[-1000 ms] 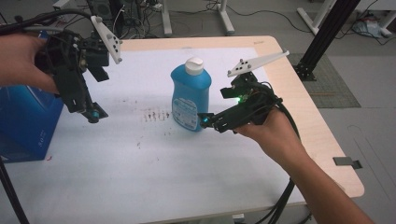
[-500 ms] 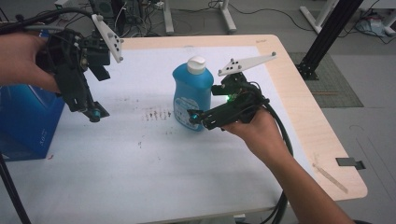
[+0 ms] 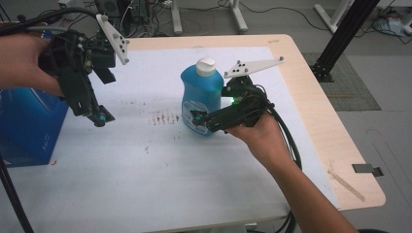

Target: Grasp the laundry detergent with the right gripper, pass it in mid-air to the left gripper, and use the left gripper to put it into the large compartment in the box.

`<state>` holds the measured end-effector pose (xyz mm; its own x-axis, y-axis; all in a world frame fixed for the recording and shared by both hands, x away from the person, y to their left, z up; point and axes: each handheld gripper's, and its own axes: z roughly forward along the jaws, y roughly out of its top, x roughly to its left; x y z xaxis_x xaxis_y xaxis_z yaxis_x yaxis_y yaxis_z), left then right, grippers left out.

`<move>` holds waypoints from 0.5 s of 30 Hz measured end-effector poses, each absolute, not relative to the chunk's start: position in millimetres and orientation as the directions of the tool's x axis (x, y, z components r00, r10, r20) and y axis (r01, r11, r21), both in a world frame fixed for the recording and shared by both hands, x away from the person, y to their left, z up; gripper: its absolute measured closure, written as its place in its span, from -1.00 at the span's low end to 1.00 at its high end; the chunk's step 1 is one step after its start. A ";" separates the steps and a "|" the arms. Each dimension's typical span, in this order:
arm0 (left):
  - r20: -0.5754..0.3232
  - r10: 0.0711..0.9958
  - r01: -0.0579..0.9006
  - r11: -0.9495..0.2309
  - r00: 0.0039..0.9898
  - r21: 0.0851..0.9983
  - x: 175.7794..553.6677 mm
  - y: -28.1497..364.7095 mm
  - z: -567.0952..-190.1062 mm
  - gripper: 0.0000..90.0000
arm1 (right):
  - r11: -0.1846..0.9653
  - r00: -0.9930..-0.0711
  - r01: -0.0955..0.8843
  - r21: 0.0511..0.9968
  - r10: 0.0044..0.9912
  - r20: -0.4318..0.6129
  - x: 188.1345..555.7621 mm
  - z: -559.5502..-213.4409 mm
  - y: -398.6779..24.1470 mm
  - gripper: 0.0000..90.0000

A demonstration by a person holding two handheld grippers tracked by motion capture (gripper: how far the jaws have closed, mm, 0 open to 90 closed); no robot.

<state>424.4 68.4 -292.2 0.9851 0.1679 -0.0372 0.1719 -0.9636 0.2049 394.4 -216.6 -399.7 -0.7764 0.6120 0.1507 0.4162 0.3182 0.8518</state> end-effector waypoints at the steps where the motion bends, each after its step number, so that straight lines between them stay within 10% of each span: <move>1: -0.037 0.167 0.171 -0.964 0.985 0.204 424.4 68.2 -292.2 -0.96 | 0.314 -0.777 0.415 0.854 0.610 0.154 394.6 -400.1 -216.3 -0.91; 15: -0.039 0.169 0.173 -0.964 0.985 0.202 424.8 68.8 -292.7 -0.96 | 0.293 -0.785 0.387 0.874 0.602 0.145 396.4 -405.4 -214.8 -0.57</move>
